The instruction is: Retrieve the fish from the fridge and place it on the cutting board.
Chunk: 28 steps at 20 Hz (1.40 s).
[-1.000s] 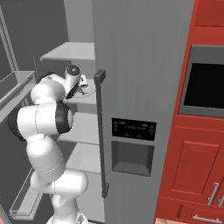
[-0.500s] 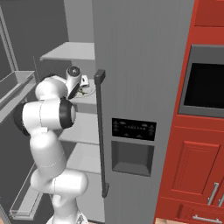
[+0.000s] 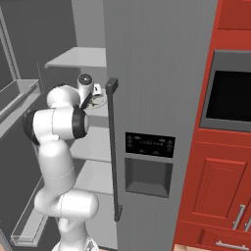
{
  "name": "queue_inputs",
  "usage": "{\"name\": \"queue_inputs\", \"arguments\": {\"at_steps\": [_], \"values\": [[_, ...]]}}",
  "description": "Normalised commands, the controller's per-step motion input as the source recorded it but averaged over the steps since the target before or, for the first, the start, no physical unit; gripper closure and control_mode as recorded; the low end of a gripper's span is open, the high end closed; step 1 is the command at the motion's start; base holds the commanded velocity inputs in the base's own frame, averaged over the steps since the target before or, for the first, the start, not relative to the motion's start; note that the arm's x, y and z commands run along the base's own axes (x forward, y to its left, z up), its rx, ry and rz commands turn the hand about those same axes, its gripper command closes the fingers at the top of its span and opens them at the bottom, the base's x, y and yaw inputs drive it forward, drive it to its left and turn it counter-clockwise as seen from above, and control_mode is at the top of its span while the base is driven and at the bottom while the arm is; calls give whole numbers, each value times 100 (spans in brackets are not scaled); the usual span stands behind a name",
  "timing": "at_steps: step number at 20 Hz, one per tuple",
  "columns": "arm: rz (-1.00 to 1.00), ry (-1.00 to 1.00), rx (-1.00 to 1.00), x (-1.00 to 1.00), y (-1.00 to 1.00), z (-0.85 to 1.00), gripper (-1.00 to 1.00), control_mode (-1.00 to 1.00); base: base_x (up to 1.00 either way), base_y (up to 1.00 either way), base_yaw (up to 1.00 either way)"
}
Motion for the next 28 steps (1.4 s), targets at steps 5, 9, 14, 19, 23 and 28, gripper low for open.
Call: {"name": "queue_inputs", "arguments": {"at_steps": [5, 9, 14, 19, 23, 28], "values": [[-3, 1, -3, 34, 3, -21, -100, -100, 0, 0, 0], [-4, 5, 0, 33, 16, -26, -100, -100, 0, 0, 0], [-7, 3, 0, 33, 24, -7, -100, -100, 0, 0, 0], [-5, 3, 0, 31, 17, -2, -100, -100, 0, 0, 0], [-2, 2, 0, 26, 10, -11, -100, -100, 0, 0, 0], [0, 1, -2, 22, 5, -29, -100, -100, 0, 0, 0]]}}
